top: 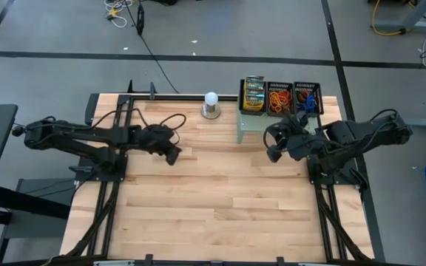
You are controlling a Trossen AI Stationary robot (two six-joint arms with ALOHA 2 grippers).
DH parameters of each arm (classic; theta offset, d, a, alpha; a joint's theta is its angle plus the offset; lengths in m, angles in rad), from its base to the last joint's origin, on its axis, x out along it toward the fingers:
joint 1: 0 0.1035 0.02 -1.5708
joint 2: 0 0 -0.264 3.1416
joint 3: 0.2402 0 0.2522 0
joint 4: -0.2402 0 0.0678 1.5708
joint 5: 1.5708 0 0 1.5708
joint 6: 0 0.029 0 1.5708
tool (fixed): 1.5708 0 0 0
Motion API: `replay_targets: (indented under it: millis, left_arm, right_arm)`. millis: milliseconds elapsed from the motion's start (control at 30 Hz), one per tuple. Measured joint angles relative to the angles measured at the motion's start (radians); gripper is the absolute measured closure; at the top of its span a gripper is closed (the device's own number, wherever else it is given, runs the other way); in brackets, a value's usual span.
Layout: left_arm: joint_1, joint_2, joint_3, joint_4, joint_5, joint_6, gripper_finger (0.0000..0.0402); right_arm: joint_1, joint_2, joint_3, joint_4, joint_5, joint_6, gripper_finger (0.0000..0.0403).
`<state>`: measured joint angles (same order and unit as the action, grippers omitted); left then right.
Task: Pick & Place Office Desk Supplies
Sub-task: Put the red rubber band into the middle basket on the shelf
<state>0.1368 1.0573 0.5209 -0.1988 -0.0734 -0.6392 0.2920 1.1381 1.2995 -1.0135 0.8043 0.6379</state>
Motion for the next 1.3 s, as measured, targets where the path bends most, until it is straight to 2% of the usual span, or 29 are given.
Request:
replay_targets:
  millis: [133, 267, 367, 500, 567, 667, 900, 1033, 1233, 1300]
  left_arm:
    - [-0.073, 0.007, 0.000, 0.222, -0.009, -0.014, 0.0399]
    - [-0.110, 0.041, 0.001, 0.385, -0.051, -0.031, 0.0400]
    - [-0.112, 0.090, 0.001, 0.506, -0.074, -0.035, 0.0400]
    - [-0.111, 0.176, 0.001, 0.715, -0.068, -0.061, 0.0400]
    - [-0.114, 0.224, 0.001, 0.827, -0.051, -0.085, 0.0400]
    - [-0.127, 0.278, 0.006, 0.954, -0.053, -0.105, 0.0400]
    - [-0.165, 0.381, 0.137, 0.978, -0.029, -0.065, 0.0400]
    - [-0.177, 0.430, 0.213, 0.978, -0.010, -0.027, 0.0400]
    - [-0.179, 0.475, 0.273, 0.983, 0.005, -0.014, 0.0400]
    - [-0.179, 0.479, 0.280, 0.977, 0.007, -0.013, 0.0400]
  right_arm:
    - [0.052, 0.000, -0.001, -0.060, -0.031, 0.112, 0.0396]
    - [0.103, 0.000, -0.108, 0.054, -0.040, 0.211, 0.0396]
    - [0.130, 0.000, -0.240, 0.284, -0.085, 0.213, 0.0396]
    - [0.123, 0.006, -0.443, 0.766, -0.160, 0.157, 0.0393]
    - [0.111, 0.018, -0.527, 0.993, -0.172, 0.140, 0.0381]
    - [0.090, 0.053, -0.603, 1.185, -0.173, 0.113, 0.0349]
    - [0.032, 0.194, -0.619, 1.396, -0.177, 0.011, 0.0248]
    - [0.011, 0.252, -0.618, 1.490, -0.182, -0.010, 0.0207]
    - [0.000, 0.264, -0.618, 1.586, -0.164, -0.121, 0.0191]
    - [-0.011, 0.263, -0.618, 1.628, -0.194, -0.162, 0.0194]
